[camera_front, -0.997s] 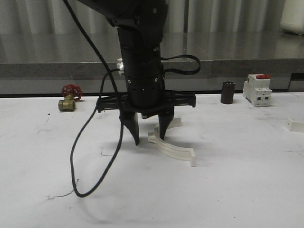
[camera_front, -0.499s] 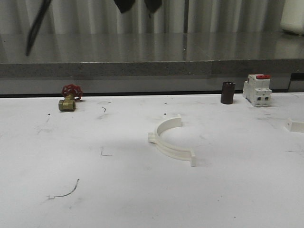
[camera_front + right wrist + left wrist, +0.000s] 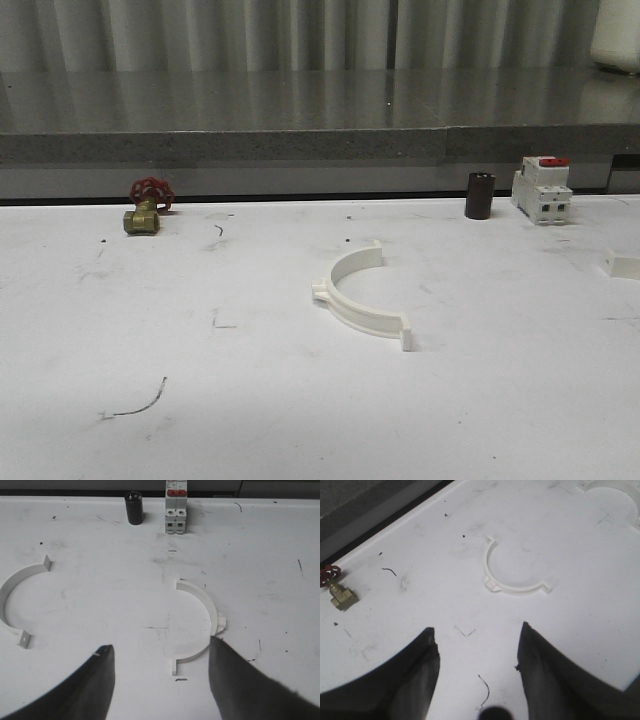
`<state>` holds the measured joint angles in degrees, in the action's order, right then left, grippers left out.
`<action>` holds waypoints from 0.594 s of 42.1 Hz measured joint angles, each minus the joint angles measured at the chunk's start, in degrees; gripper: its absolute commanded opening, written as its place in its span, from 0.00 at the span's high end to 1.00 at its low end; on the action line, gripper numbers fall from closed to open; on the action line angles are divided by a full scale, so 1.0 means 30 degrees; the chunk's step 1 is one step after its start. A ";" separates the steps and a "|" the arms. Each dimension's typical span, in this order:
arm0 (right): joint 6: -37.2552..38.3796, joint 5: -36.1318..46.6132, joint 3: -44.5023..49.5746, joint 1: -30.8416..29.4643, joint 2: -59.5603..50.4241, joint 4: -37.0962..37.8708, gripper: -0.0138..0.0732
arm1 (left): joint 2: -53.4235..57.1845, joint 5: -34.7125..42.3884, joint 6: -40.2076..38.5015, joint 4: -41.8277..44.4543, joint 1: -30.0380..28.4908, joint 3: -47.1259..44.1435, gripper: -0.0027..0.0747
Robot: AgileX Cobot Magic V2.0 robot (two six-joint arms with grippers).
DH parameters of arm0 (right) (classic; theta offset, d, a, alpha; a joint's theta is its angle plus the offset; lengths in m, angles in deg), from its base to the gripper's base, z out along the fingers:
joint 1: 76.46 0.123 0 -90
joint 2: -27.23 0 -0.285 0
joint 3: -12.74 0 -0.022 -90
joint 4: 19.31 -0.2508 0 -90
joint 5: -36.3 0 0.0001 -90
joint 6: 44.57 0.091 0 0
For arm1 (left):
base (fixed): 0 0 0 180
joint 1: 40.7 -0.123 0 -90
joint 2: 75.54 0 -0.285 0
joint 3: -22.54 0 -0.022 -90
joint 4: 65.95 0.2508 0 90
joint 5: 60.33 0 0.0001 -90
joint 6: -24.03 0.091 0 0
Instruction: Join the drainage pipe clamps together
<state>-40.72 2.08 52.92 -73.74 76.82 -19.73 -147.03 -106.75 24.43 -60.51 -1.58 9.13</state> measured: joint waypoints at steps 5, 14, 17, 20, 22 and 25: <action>0.0000 0.0000 0.0000 0.0000 0.0000 0.0000 0.33 | 0.2436 0.0049 0.0000 -0.0014 0.0000 -0.2293 0.51; 0.0000 0.0000 0.0000 0.0000 0.0000 0.0000 0.33 | 0.6555 0.0086 0.0000 -0.0523 0.0000 -0.5856 0.51; 0.0000 0.0000 0.0000 0.0000 0.0000 0.0000 0.33 | 0.7799 0.0086 0.0000 -0.0598 0.0000 -0.6787 0.51; 0.0000 0.0000 0.0000 0.0000 0.0000 0.0000 0.33 | 0.8953 0.0086 0.0000 -0.0609 0.0000 -0.7480 0.51; 0.0000 0.0000 0.0000 0.0000 0.0000 0.0000 0.33 | 0.9613 0.0086 0.0000 -0.0643 0.0000 -0.7790 0.51; 0.0000 0.0000 0.0000 0.0000 0.0000 0.0000 0.33 | 1.0311 0.0019 0.0000 -0.0643 0.0000 -0.8134 0.51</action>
<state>-40.72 2.08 52.92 -73.74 76.82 -19.73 -116.10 -106.69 24.43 -62.44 -1.58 -15.27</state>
